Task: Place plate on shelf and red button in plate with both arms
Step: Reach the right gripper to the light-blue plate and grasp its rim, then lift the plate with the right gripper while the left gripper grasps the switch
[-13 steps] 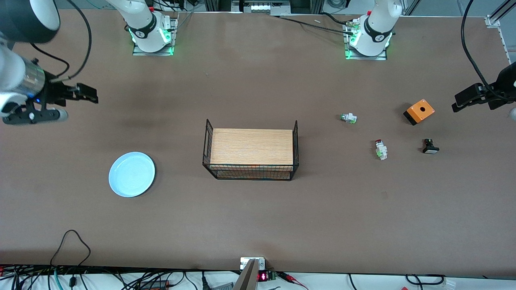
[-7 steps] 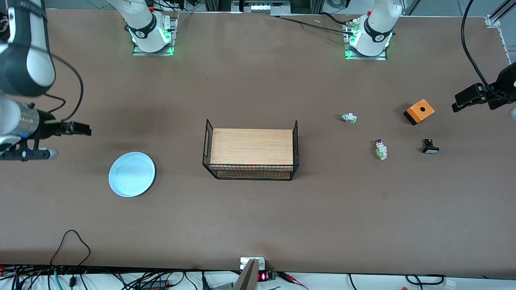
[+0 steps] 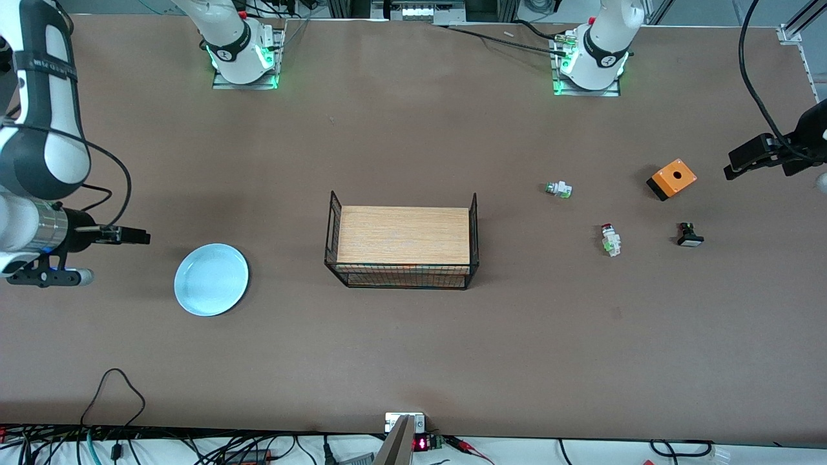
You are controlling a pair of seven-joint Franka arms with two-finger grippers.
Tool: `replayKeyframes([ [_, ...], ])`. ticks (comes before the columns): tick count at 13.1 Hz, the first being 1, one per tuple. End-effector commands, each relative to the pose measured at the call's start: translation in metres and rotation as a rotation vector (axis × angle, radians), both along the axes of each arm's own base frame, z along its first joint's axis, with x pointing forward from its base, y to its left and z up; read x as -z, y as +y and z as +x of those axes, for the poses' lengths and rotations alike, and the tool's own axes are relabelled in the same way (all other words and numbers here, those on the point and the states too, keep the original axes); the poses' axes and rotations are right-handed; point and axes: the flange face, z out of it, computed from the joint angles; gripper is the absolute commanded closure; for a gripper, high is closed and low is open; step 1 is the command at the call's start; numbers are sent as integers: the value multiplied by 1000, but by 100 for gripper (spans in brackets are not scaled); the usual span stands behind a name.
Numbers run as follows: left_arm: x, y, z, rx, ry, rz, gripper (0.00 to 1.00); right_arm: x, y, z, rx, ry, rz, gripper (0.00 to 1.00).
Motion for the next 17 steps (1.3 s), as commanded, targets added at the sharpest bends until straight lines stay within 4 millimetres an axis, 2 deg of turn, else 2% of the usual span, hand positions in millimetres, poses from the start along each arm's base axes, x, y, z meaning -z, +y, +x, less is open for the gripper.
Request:
replayKeyframes([
  [1, 12, 0, 4, 0, 37, -10, 0, 24, -2, 11, 10, 10, 20, 0],
  [4, 32, 0, 13, 1, 78, -11, 0, 86, -5, 35, 1, -73, 8, 0],
  [6, 37, 0, 15, 0, 88, -12, 0, 115, -3, 41, -64, -88, 15, 0],
  [7, 50, 1, 20, -3, 110, -12, 0, 125, -1, 45, -71, -117, 13, 0],
  [9, 47, -4, 19, 6, 110, -19, 0, 162, -5, 46, -64, -107, 16, 0],
  [11, 47, -13, 12, 26, 156, -20, 0, 183, -3, 47, -65, -119, 14, 0],
  [13, 49, -13, 12, 23, 161, -14, 0, 201, -1, 48, -69, -128, 11, 0],
  [14, 54, -12, 15, 20, 171, -13, 0, 209, -1, 48, -69, -126, 11, 6],
  [15, 64, -9, 17, 16, 190, -23, 0, 209, 0, 48, -72, -123, 11, 17],
  [16, 75, -5, 20, 17, 209, -30, 0, 210, 1, 47, -74, -116, 12, 24],
  [17, 76, -6, 20, 20, 214, -28, 0, 211, -1, 47, -73, -117, 11, 27],
])
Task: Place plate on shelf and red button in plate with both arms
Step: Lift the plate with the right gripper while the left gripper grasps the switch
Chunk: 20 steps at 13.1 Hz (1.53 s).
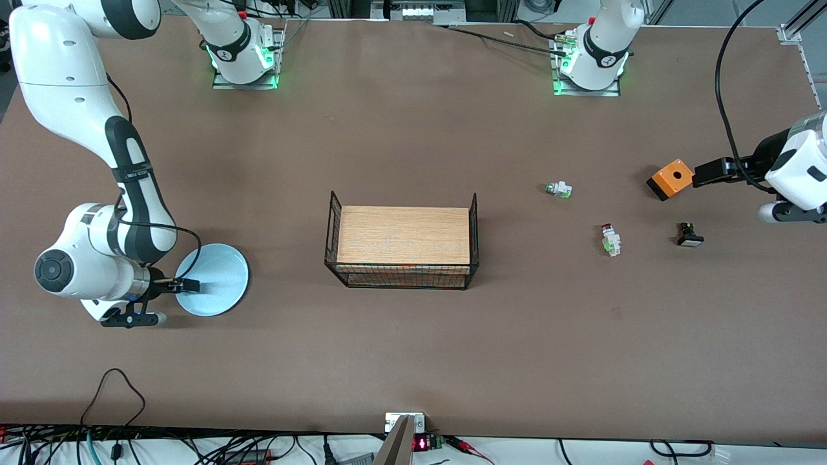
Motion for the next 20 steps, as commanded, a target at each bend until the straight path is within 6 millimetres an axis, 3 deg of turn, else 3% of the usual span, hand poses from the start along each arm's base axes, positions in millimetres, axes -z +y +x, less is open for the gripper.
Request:
replayKeyframes([
  [1, 14, 1, 4, -3, 38, -21, 0, 3, -1, 4, -5, -4, 22, 32],
  [2, 17, 3, 6, -2, 41, -26, 0, 3, -1, 3, -4, 4, 24, 55],
  [4, 15, 1, 6, -7, 38, -34, 0, 8, -3, -6, 1, 79, 35, 89],
  [5, 16, 0, 7, -8, 38, -44, 0, 10, -6, -15, 28, 149, 71, 100],
  [9, 30, -10, 8, 20, 61, -49, 0, -4, -16, -21, 176, 181, 270, 100],
  [11, 62, -18, 16, 31, 70, -52, 0, -17, -11, -22, 165, 203, 276, 100],
  [14, 127, -30, 14, 41, 37, -53, 0, -74, -6, -16, 132, 263, 298, 100],
  [17, 166, -29, 5, 34, 45, -52, 0, -130, -11, -12, 111, 336, 311, 100],
  [20, 213, -31, 1, 31, 46, -52, 0, -170, 3, -14, 138, 401, 310, 100],
])
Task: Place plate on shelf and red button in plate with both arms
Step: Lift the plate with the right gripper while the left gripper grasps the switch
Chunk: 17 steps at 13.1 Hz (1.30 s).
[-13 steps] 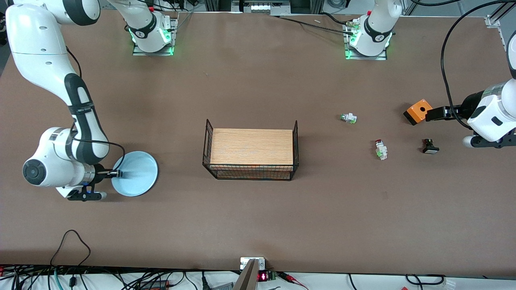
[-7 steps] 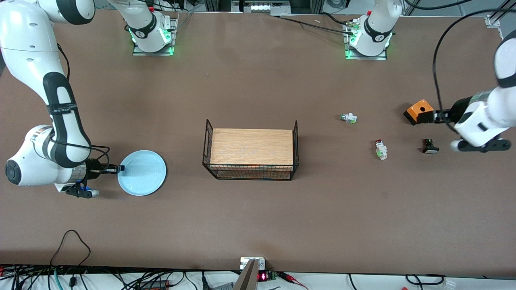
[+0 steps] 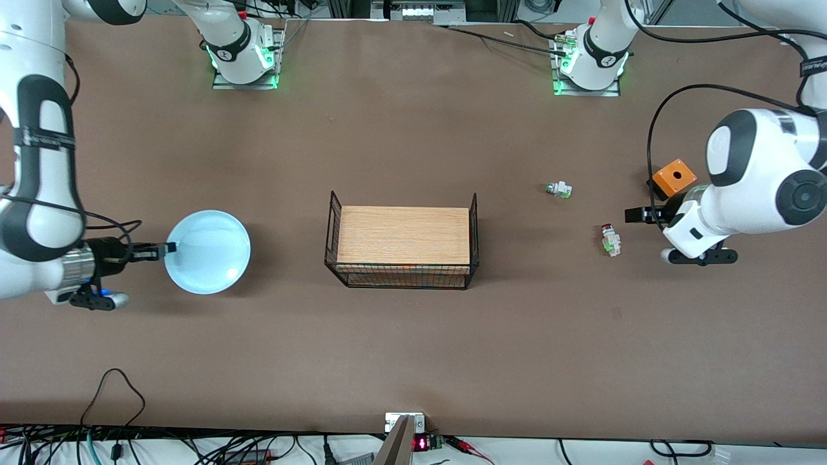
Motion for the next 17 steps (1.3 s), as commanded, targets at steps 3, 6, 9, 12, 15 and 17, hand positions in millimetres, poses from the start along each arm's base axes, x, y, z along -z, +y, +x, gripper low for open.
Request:
replayKeyframes([
  [3, 62, 2, 2, -6, -8, -18, 0, -58, 34, -6, 48, 59, 0, 100],
  [6, 84, 2, 6, -7, -16, -16, 0, -90, 77, -16, 92, 107, -27, 100],
  [9, 117, 7, 12, 13, -40, -22, 0, -134, 130, -27, 146, 106, -40, 100],
  [12, 140, 10, 14, 12, -42, -20, 0, -157, 190, -40, 217, 151, -61, 100],
  [15, 159, 26, 14, 20, -47, -29, 0, -162, 260, -49, 225, 126, -85, 100],
  [17, 165, 26, 11, 19, -38, -29, 0, -163, 302, -56, 219, 87, -90, 100],
])
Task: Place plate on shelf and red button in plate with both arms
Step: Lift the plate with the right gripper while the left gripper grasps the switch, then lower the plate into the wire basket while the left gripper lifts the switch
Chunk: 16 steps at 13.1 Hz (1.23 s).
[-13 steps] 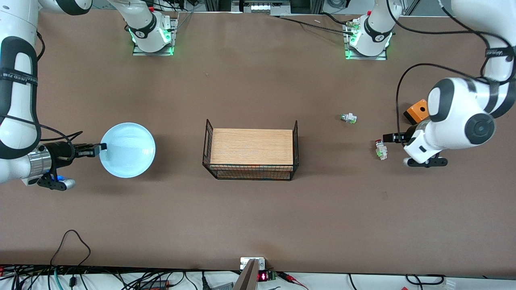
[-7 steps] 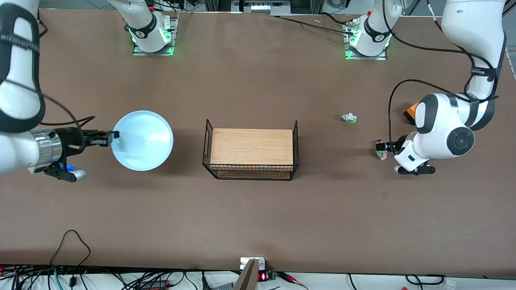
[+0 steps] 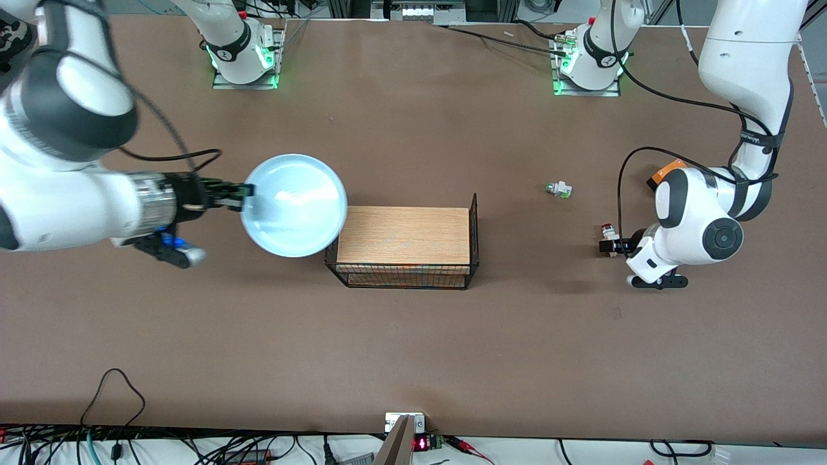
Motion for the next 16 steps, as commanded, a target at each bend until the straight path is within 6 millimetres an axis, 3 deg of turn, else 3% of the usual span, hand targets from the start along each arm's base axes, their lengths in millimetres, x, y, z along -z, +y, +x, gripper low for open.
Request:
replayKeyframes([
  [1, 6, 3, -1, 9, -14, -24, 0, -2, 46, -8, 16, -39, -7, 100],
  [3, 20, 3, -15, -1, -16, -20, 0, 17, 71, -12, 24, -48, -12, 100],
  [7, 24, -3, -21, 1, -10, -24, 0, 52, 102, -19, 10, -97, -46, 100],
  [9, 23, -4, -22, 1, -8, -24, 3, 60, 123, -25, -13, -140, -60, 100],
  [10, 23, -6, -21, 1, -7, -24, 12, 64, 125, -25, -13, -144, -61, 100],
  [11, 23, -7, -22, -8, 0, -21, 43, 70, 127, -25, -9, -146, -61, 100],
  [12, 22, -9, -22, -7, 3, -21, 59, 72, 131, -28, -11, -149, -61, 100],
  [14, 20, -9, -22, -8, 5, -20, 82, 72, 141, -34, -26, -155, -61, 100],
  [16, 20, -10, -22, -5, 7, -20, 94, 88, 146, -34, -20, -186, -67, 100],
])
